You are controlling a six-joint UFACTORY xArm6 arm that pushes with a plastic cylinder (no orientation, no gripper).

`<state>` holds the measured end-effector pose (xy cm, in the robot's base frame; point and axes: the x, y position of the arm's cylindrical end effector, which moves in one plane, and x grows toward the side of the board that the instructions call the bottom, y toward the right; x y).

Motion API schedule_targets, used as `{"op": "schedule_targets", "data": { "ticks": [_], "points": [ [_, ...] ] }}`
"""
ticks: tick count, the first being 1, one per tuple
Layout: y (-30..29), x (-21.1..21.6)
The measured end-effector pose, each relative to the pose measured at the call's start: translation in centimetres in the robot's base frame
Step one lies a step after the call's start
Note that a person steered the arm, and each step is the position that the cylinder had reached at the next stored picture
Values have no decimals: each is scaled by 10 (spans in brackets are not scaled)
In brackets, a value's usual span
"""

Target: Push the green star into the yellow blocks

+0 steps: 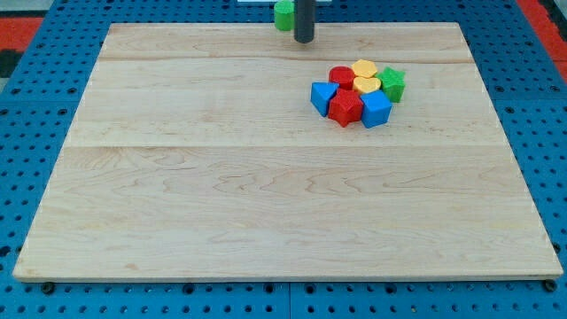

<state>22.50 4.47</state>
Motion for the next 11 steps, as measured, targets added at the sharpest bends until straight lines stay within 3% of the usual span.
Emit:
{"op": "schedule_targets", "data": {
  "ticks": [2, 3, 5, 9, 11],
  "points": [
    [88, 10],
    [133, 42],
    [150, 150],
    [106, 100],
    [124, 109]
  ]
}}
